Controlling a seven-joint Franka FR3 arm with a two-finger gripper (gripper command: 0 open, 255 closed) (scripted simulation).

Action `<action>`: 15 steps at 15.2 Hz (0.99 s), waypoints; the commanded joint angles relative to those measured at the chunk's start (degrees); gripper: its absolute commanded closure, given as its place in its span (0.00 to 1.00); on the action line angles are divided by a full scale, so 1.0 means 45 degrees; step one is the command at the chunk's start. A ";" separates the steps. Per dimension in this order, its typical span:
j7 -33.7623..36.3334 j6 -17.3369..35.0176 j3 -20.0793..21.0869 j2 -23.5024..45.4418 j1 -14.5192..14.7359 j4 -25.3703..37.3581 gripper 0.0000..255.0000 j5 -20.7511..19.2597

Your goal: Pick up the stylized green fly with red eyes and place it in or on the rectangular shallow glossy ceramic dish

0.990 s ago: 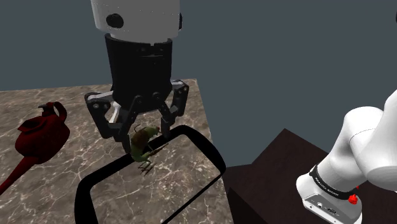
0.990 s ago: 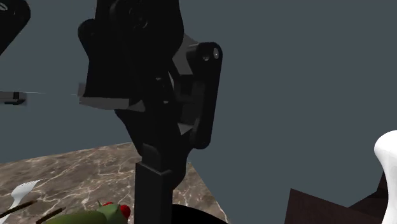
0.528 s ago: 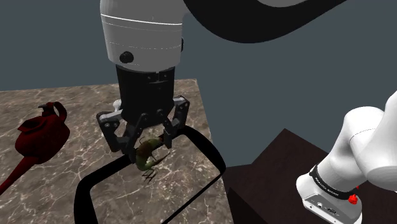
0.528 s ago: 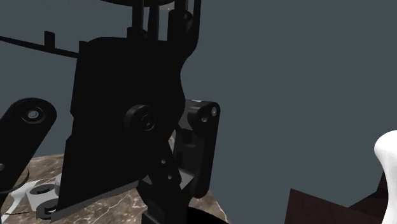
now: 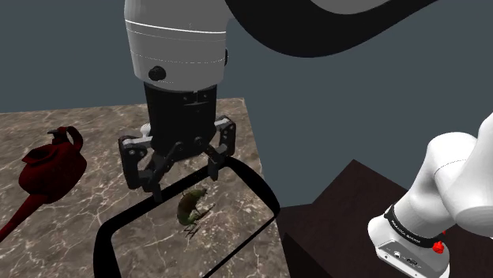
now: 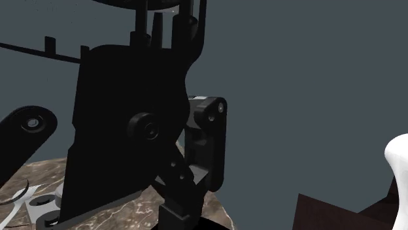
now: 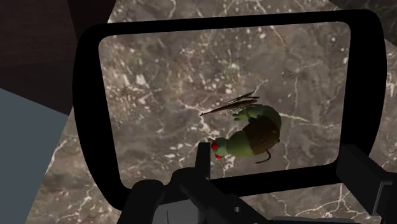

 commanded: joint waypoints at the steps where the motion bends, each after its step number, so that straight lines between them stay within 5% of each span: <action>1: 0.0000 0.0000 0.0000 0.0000 0.0000 0.0000 0.00 0.0000; 4: 0.0000 0.0000 0.0000 0.0000 0.0000 0.0000 0.00 0.0000; 8: 0.0044 -0.1614 -0.0123 -0.0001 -0.0116 0.1598 0.00 -0.0031; 15: 0.0044 -0.1614 -0.0124 -0.0001 -0.0116 0.1598 0.00 -0.0031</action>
